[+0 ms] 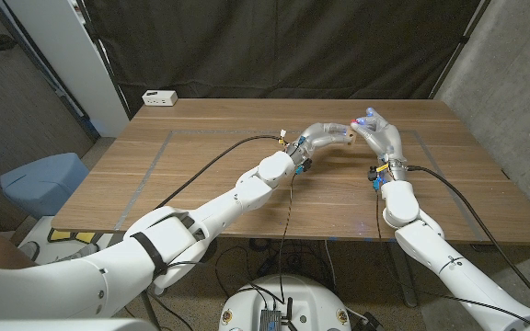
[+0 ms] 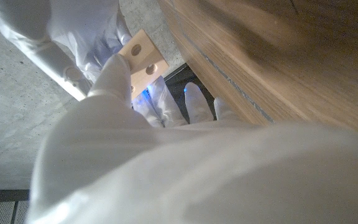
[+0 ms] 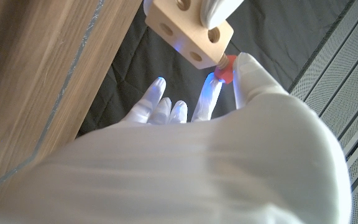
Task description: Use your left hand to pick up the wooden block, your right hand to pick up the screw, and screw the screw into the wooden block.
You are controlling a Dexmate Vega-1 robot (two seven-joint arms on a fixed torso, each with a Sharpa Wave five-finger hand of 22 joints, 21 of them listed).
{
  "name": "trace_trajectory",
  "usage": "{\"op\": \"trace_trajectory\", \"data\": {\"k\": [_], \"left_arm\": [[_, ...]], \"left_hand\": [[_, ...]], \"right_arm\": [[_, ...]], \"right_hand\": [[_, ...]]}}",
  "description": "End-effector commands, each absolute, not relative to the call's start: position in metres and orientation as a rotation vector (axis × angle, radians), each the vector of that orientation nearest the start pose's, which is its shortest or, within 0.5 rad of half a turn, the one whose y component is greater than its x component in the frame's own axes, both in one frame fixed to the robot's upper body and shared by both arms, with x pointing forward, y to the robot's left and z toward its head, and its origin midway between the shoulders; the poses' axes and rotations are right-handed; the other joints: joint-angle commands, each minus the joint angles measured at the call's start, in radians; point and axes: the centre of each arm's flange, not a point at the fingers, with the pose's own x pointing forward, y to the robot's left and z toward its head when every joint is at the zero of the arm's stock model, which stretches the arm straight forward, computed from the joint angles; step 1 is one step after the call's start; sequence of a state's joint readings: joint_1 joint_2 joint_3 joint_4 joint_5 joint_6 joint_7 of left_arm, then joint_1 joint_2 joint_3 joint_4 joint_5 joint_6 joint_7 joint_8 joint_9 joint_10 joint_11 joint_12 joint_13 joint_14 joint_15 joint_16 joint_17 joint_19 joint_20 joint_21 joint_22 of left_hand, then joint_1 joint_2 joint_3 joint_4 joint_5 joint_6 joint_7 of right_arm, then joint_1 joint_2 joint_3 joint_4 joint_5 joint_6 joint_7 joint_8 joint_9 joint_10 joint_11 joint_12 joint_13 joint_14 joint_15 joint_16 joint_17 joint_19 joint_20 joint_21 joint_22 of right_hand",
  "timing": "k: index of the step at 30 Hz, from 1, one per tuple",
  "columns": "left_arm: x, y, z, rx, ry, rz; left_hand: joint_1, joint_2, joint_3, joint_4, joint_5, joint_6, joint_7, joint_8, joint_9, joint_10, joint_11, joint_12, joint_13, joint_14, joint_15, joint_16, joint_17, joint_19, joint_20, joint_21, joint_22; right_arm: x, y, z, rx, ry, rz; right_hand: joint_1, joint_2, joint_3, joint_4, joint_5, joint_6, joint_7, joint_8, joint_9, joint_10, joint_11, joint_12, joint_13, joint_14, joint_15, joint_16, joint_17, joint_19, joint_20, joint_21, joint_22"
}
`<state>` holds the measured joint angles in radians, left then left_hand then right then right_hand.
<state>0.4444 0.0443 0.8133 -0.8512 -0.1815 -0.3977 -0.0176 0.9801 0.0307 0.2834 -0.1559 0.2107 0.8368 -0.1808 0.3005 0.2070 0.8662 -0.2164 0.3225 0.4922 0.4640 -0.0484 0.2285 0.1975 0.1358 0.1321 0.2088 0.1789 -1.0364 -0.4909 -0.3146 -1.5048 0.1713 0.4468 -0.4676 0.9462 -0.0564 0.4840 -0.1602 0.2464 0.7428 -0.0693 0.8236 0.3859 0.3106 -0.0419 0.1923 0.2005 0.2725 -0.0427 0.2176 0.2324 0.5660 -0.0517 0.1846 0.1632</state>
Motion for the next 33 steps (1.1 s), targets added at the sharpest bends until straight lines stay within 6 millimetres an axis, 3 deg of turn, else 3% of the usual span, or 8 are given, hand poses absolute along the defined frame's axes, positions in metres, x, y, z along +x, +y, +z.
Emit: {"op": "trace_trajectory", "data": {"k": [1, 22, 33], "left_arm": [[0.6610, -0.0357, 0.0045, 0.408, -0.695, -0.601], [0.6585, -0.0365, 0.0028, 0.409, -0.694, -0.597], [0.6569, -0.0376, 0.0021, 0.411, -0.695, -0.599]], "left_hand": [[0.000, 0.009, 0.001, 0.009, 0.006, 0.091, 0.006, 0.012, 0.005, 0.011, 0.000, 0.003, 0.050, 0.006, -0.067, -0.006, 0.004, 0.000, 0.003, -0.003, 0.005], [0.001, 0.012, 0.001, 0.008, 0.006, 0.087, 0.008, 0.010, 0.005, 0.011, -0.001, 0.000, 0.052, 0.007, -0.066, -0.006, 0.004, 0.001, 0.002, -0.002, 0.005], [0.001, 0.011, 0.000, 0.008, 0.006, 0.087, 0.008, 0.010, 0.005, 0.013, -0.001, 0.000, 0.053, 0.008, -0.066, -0.006, 0.004, 0.001, 0.002, -0.002, 0.005]], "right_arm": [[0.5807, -0.2850, -0.0423, -0.157, -0.857, -0.161], [0.5783, -0.2876, -0.0466, -0.156, -0.859, -0.151], [0.5769, -0.2883, -0.0490, -0.157, -0.855, -0.139]], "right_hand": [[-0.014, -0.003, 0.001, 0.003, 0.006, -0.015, -0.003, -0.009, -0.004, -0.010, 0.004, -0.002, 0.001, -0.011, -0.063, -0.007, 0.002, -0.004, -0.071, 0.000, 0.002], [-0.044, -0.020, -0.013, 0.009, 0.004, -0.066, -0.007, -0.039, -0.034, -0.036, 0.017, -0.005, 0.001, -0.030, -0.050, -0.009, 0.005, -0.014, -0.063, -0.001, 0.003], [-0.066, -0.036, -0.022, 0.010, 0.003, -0.114, -0.013, -0.067, -0.056, -0.061, 0.034, -0.007, 0.002, -0.051, -0.039, -0.012, 0.006, -0.032, -0.049, -0.003, 0.003]]}}
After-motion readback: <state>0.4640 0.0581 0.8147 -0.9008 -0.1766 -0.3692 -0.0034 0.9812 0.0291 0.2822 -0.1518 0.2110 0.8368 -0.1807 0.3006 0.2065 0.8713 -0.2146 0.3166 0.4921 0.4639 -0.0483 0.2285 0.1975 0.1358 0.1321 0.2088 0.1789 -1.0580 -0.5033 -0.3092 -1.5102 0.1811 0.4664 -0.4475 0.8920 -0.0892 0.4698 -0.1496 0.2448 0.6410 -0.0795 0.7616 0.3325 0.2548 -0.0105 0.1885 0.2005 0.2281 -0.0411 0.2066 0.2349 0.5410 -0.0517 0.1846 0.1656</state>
